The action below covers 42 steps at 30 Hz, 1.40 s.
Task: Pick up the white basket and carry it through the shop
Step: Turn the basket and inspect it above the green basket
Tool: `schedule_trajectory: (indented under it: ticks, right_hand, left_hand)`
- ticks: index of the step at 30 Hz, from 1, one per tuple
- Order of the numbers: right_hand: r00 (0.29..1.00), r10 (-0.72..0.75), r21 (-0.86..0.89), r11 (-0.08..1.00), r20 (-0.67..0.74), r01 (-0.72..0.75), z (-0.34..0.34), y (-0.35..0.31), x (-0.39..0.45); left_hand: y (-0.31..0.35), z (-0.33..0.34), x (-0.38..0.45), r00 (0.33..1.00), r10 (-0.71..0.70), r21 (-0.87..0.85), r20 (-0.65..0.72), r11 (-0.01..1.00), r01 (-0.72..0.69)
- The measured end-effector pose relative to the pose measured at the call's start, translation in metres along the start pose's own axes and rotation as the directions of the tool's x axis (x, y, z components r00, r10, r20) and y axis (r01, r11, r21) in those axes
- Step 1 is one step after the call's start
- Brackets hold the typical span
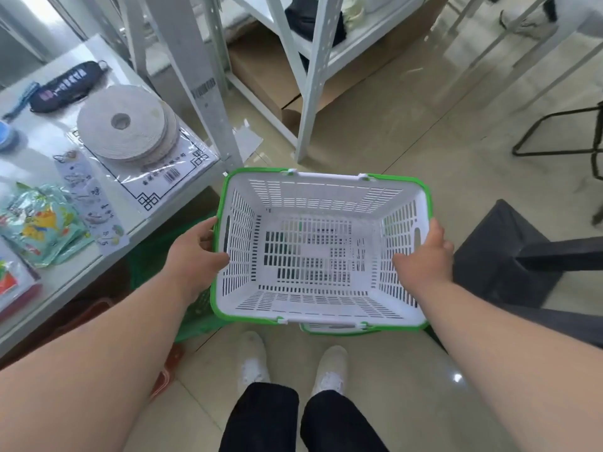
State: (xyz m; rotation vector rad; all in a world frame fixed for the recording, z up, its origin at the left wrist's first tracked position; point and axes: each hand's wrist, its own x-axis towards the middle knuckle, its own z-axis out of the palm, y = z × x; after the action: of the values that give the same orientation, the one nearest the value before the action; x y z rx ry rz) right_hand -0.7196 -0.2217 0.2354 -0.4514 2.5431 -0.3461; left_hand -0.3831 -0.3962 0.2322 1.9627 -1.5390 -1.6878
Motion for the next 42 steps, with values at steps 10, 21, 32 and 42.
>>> schedule_trajectory:
  ticks: [10, 21, 32, 42]
  right_hand:
    - [0.978, 0.205, 0.161, 0.967, -0.044, -0.196, 0.019, 0.019, 0.002]
    - [0.874, 0.477, 0.353, 0.805, 0.093, -0.477, 0.034, 0.037, -0.011]
    - [0.742, 0.648, 0.513, 0.584, 0.173, -0.629, 0.059, 0.049, -0.015]
    - [0.537, 0.82, 0.576, 0.346, 0.198, -0.741, 0.11, 0.052, -0.034]
  left_hand:
    - [0.052, 0.02, 0.061, 0.994, 0.065, 0.199, 0.089, 0.976, -0.082]
    - [0.144, 0.085, 0.104, 0.975, 0.189, 0.35, 0.12, 0.911, -0.219]
    - [0.205, 0.167, 0.15, 0.916, 0.294, 0.549, 0.273, 0.734, -0.399]
    - [0.226, 0.236, 0.173, 0.811, 0.301, 0.591, 0.502, 0.566, -0.575]
